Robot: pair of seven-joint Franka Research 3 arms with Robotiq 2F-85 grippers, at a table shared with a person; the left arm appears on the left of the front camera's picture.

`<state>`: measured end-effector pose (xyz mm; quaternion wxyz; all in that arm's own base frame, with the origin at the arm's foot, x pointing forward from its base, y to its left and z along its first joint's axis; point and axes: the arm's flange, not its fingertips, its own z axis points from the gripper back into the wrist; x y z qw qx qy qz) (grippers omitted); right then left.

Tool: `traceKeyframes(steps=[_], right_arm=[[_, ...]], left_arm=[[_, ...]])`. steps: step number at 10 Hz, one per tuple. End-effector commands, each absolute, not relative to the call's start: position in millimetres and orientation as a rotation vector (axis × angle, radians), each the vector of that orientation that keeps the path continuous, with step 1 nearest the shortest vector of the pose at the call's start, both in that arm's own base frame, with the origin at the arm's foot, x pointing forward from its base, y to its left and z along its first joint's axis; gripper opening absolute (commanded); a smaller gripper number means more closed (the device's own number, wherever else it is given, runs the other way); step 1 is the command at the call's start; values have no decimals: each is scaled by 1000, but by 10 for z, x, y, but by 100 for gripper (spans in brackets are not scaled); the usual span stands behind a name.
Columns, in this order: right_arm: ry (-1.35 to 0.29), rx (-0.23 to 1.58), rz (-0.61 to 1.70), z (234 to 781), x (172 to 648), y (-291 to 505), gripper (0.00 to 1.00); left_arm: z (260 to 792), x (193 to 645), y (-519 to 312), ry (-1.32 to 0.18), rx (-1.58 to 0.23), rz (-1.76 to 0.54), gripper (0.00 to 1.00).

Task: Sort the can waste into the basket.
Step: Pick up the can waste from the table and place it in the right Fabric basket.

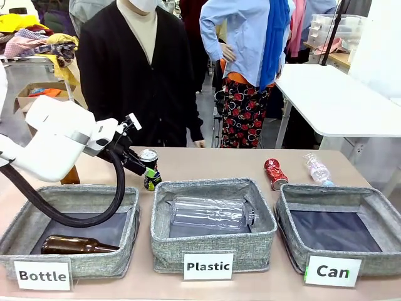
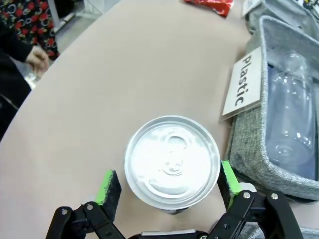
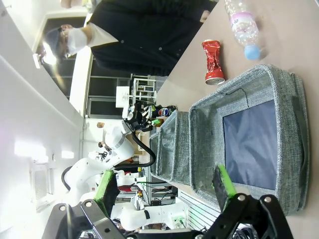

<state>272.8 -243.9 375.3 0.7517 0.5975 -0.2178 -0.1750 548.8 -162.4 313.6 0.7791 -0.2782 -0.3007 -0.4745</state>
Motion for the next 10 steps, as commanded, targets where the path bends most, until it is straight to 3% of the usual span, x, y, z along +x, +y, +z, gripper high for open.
traceKeyframes(steps=[1,4,5,6,7,9,10], right_arm=[[-508,1312,-364,3743,2734,-2427,100],[-508,1312,-364,3743,2734,-2427,100],[-508,1312,-364,3743,2734,-2427,100],[-508,1312,-364,3743,2734,-2427,100],[-508,1312,-364,3743,2734,-2427,100],[-508,1312,-364,3743,2734,-2427,100],[-508,1312,-364,3743,2734,-2427,100]], left_arm=[[3108,5591,-1677,-649,-654,-1062,100],[3088,5647,-1778,-702,-683,-1056,100],[3094,5645,-1788,-725,-687,-1070,56],[3093,5636,-1793,-724,-693,-1078,40],[3091,5637,-1797,-732,-692,-1081,0],[3090,5644,-1810,-743,-695,-1081,0],[3091,5642,-1810,-747,-695,-1081,13]])
